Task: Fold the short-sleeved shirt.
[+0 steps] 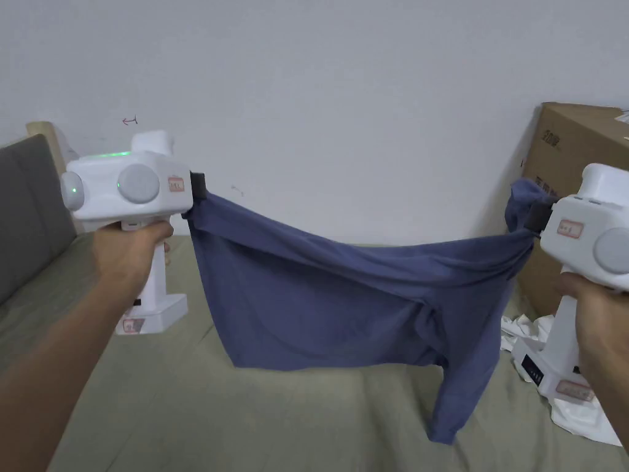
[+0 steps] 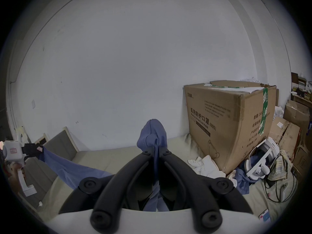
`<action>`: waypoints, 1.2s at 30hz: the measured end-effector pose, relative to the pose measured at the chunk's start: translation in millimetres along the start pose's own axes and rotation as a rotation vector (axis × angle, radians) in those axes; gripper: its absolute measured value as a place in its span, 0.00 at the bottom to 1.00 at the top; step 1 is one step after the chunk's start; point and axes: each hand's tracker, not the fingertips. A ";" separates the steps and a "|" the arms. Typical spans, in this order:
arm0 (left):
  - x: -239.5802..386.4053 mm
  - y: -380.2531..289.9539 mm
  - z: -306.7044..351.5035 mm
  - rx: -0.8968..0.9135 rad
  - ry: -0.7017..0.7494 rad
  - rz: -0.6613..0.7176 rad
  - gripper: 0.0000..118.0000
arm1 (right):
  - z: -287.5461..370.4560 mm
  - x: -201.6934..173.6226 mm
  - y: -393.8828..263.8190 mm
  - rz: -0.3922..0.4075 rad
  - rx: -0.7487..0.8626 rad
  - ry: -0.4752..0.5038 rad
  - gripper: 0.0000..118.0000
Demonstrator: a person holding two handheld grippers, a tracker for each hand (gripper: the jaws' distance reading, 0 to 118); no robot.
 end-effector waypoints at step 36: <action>-72.9 -381.1 134.0 -0.417 0.081 0.086 0.09 | 162.0 69.2 -303.0 0.135 -0.343 -0.135 0.05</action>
